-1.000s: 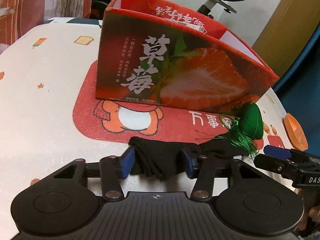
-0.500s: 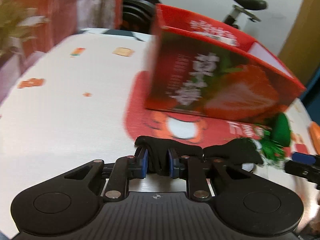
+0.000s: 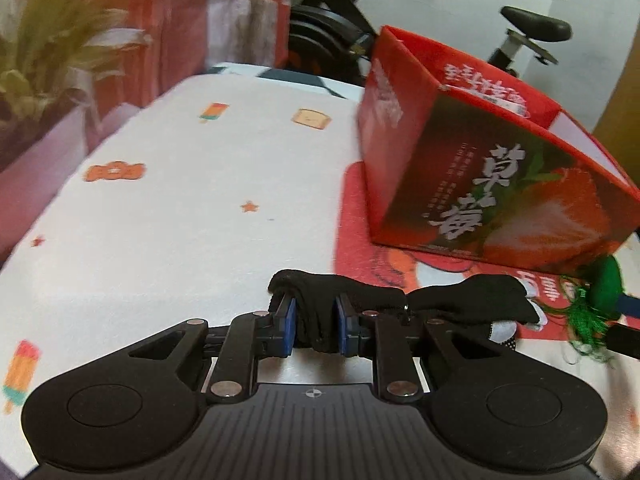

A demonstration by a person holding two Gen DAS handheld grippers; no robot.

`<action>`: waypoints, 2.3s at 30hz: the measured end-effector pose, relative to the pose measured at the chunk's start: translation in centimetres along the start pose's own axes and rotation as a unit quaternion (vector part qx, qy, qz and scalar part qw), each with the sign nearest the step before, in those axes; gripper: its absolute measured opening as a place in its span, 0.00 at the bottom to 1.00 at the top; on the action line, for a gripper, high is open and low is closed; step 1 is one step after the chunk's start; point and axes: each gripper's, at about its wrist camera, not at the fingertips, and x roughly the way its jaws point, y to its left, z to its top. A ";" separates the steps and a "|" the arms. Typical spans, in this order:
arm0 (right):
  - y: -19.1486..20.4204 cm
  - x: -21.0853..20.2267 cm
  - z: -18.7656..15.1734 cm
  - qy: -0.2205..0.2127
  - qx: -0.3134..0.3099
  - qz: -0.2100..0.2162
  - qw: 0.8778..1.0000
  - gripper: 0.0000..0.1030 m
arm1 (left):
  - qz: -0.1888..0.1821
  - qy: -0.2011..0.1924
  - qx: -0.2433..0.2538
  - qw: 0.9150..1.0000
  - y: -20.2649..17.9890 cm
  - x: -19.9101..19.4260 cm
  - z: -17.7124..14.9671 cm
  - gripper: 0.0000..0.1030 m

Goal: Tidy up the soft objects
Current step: 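Close the right gripper on the glove's white fingertips while the left gripper holds the cuff, then lift the black glove with both grippers over the red box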

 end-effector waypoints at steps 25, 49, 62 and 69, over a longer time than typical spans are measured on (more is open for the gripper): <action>1.9 7.6 1.2 0.040 -0.042 0.052 0.997 0.58 | -0.087 0.024 0.021 0.996 -3.0 2.4 0.2 0.21; 3.1 -2.9 7.2 -0.133 -0.080 0.055 0.986 0.24 | -0.142 -0.119 0.016 0.983 -6.1 -7.6 4.5 0.14; 0.0 -1.0 15.0 -0.119 -0.045 0.039 0.991 0.24 | -0.131 -0.162 0.053 0.977 -8.7 -5.3 12.0 0.14; -2.2 5.6 18.9 -0.048 0.017 0.025 0.998 0.25 | -0.107 -0.116 0.053 0.986 -9.5 0.3 15.7 0.14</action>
